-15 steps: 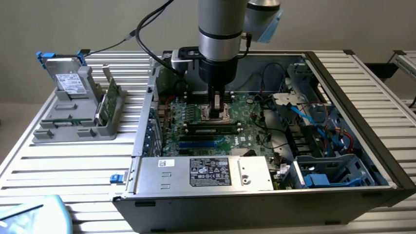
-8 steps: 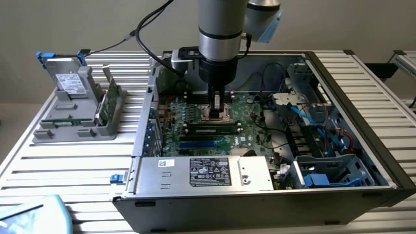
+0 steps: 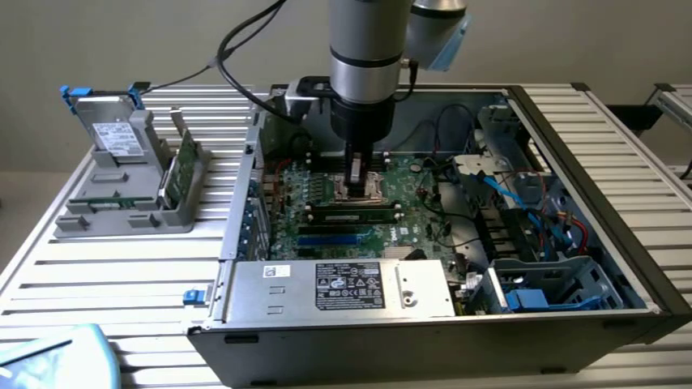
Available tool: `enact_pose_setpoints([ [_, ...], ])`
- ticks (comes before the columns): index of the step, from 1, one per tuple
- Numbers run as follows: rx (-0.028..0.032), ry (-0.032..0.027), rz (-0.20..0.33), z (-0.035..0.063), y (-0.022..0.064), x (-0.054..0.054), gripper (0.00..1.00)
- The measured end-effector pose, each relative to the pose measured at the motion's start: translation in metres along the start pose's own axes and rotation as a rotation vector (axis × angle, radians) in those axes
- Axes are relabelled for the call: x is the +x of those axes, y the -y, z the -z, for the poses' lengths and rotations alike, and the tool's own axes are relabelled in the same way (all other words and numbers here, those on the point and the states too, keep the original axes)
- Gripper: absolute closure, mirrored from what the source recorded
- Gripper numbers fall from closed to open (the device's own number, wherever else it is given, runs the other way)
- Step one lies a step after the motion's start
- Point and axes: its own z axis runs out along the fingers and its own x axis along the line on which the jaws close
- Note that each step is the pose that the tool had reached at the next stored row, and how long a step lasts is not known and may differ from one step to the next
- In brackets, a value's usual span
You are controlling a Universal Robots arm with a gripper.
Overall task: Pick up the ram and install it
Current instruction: 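Press down the ram until it locks into place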
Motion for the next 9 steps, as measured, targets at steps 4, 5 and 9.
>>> enact_pose_setpoints([
  [4, 0.0025, -0.0004, -0.072, -0.0013, 0.0, 0.0001, 0.89],
  [5, 0.0032, -0.0005, -0.09, -0.0016, 0.0, 0.0001, 0.89],
  [9, 0.0058, -0.0006, -0.161, -0.003, 0.0, 0.0001, 0.89],
])
